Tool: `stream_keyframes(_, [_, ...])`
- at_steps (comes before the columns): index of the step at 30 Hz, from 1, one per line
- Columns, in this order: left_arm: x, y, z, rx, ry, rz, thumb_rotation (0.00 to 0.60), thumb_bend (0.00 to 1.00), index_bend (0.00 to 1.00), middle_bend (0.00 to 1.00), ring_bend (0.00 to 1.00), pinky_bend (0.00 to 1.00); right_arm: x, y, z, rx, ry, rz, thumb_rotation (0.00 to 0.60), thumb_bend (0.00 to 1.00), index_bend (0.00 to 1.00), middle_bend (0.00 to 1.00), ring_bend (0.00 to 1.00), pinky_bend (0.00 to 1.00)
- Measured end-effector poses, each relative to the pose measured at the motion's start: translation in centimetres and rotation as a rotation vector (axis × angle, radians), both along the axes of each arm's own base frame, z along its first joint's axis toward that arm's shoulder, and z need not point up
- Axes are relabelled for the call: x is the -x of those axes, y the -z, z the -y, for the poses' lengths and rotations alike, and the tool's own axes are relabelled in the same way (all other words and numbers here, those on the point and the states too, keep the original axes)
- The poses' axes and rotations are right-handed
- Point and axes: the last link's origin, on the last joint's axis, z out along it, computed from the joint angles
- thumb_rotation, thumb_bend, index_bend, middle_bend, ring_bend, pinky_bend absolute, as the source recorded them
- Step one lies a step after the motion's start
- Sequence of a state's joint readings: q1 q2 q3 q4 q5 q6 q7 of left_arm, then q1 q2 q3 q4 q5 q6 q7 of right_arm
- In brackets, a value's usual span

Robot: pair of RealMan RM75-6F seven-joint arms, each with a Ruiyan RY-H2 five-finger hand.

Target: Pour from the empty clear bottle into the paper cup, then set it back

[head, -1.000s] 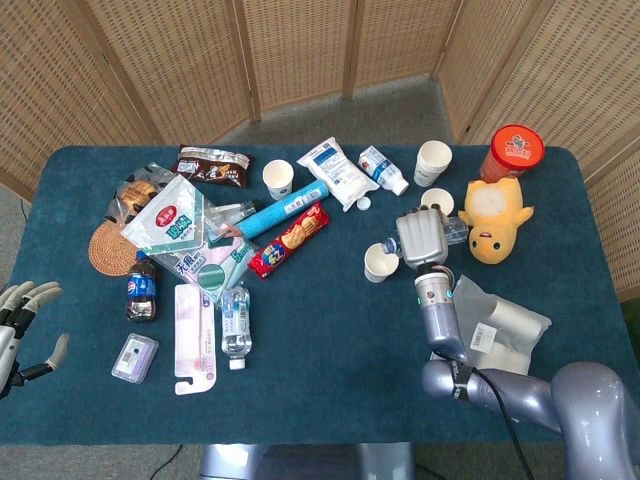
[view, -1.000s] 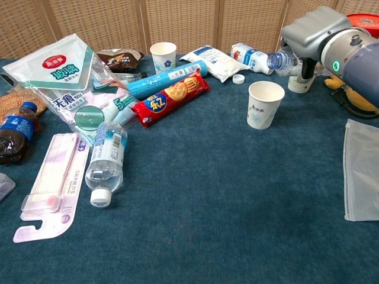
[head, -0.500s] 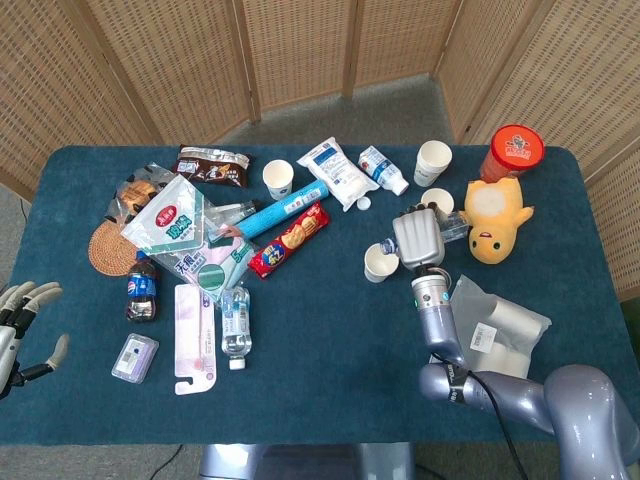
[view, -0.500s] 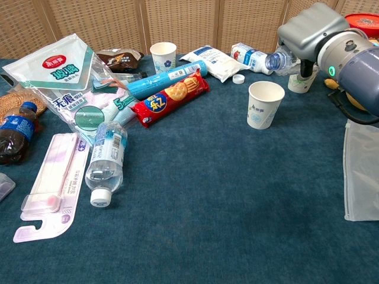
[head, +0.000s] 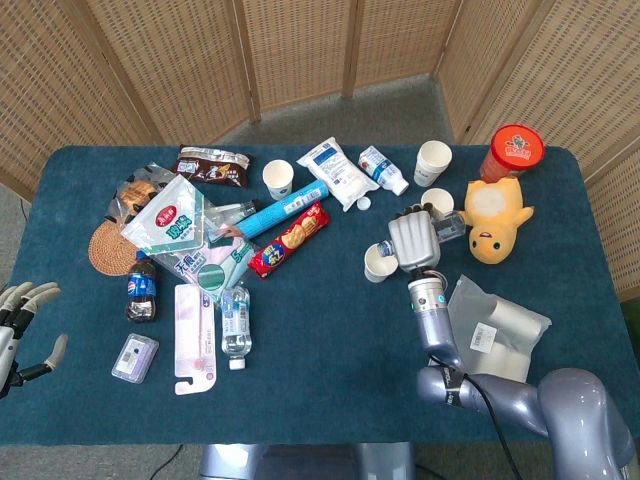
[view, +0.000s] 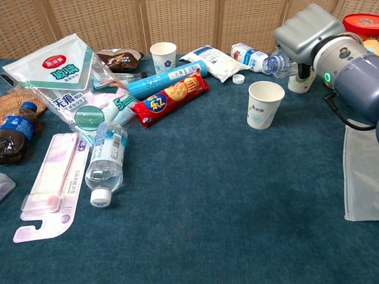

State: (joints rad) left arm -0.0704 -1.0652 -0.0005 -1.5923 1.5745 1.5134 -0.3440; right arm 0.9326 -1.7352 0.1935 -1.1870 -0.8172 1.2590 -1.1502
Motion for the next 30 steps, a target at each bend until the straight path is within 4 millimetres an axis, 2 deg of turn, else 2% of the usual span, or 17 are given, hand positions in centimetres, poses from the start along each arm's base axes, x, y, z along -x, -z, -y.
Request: stream_keyframes(30, [0.0, -0.1, 0.0, -0.003, 0.001, -0.002, 0.333, 0.49, 0.15, 0.17, 0.09, 0.05, 1.1, 0.3, 0.4, 0.037, -0.037, -0.154, 0.600, 0.26, 0.58, 0.59, 0.55, 0.45])
